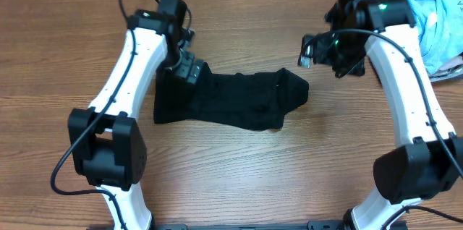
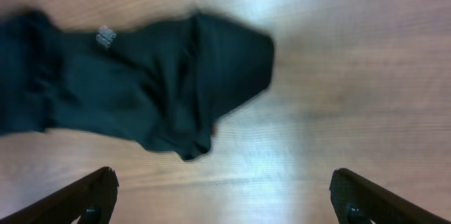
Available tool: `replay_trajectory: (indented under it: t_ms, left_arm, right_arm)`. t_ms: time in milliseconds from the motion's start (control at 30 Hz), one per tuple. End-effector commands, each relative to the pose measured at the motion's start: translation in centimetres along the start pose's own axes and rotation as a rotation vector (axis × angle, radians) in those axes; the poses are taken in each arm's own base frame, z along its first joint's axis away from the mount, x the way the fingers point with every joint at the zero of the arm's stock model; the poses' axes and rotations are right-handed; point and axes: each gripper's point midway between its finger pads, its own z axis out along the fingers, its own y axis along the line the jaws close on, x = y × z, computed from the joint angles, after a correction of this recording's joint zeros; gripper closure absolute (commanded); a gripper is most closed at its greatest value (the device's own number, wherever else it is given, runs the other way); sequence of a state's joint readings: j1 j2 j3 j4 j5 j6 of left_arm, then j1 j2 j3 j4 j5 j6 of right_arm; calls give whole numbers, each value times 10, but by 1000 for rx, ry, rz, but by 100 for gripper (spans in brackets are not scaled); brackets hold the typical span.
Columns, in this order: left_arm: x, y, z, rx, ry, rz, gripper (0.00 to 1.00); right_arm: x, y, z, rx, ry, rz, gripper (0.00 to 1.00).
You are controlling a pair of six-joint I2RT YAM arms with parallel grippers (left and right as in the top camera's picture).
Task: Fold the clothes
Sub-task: 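Grasp the strip's right end with the right gripper and fold it leftward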
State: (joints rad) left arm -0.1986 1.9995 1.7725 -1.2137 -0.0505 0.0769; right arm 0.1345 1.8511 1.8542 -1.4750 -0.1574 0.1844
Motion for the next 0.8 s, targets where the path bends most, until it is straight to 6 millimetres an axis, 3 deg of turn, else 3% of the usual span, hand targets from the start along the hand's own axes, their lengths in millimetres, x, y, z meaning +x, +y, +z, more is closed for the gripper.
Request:
replay_trajectory:
  t_ms: [0,333,667,767]
  left_arm:
    - [-17,21,-27,-3,-78,-70,0]
    - [-12,55,-28,3,-80,-129,0]
    - [-7,60,-27,3,-64,-144,0]
    - [-6,60,-27,4,-59,-144,0]
  right_arm:
    - [17,-4,36,-16,70,31,0]
    - [36,-1,125,-164,75,-77,0]
    - [32,0,165,-231,-36,-110,0]
    - [36,-1,179,-256,-64,-91,8]
